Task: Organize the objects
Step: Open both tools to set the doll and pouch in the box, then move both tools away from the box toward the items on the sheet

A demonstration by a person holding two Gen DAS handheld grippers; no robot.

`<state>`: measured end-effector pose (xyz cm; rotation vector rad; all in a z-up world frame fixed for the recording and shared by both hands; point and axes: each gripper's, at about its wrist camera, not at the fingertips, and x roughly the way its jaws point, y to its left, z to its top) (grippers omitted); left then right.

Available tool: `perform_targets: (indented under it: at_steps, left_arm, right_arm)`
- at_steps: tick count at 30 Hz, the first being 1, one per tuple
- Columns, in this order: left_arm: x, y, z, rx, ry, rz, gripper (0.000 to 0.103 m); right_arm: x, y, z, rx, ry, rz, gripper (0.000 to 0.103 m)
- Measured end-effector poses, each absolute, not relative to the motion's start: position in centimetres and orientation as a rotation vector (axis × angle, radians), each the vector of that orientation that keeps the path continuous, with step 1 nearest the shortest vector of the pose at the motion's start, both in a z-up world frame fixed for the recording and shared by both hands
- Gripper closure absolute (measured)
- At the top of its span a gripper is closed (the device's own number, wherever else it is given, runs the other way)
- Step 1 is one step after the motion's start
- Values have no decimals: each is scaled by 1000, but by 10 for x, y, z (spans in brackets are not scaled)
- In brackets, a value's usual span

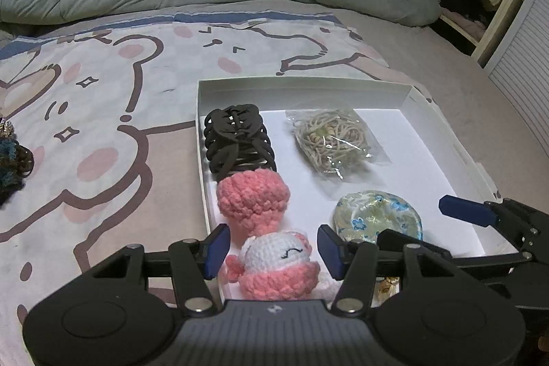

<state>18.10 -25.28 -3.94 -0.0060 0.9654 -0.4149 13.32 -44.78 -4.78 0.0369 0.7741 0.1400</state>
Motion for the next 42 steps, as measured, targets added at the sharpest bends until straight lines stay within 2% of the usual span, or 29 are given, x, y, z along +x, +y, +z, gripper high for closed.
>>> perform_targets:
  at_steps: [10, 11, 14, 18, 22, 26, 33, 42]
  left_arm:
    - [161, -245, -11, 3, 918, -435, 46]
    - [158, -243, -6, 4, 912, -435, 45]
    - [149, -234, 5, 4, 888, -426, 29]
    - [137, -221, 19, 14, 867, -405, 24]
    - [126, -203, 33, 15, 830, -377, 13]
    - [117, -184, 46, 7, 808, -348, 7]
    - [103, -148, 69, 4, 755, -284, 1]
    - [90, -105, 91, 12, 701, -207, 0]
  right_arm:
    - [116, -453, -27, 36, 767, 94, 16]
    - [113, -453, -22, 37, 761, 92, 16]
    - [104, -452, -8, 36, 747, 85, 16]
    - [92, -448, 8, 26, 730, 75, 16]
    - [83, -442, 22, 17, 716, 73, 16]
    - [74, -435, 37, 15, 697, 79, 14]
    - [64, -416, 59, 5, 653, 106, 1]
    - [66, -386, 78, 13, 598, 122, 0]
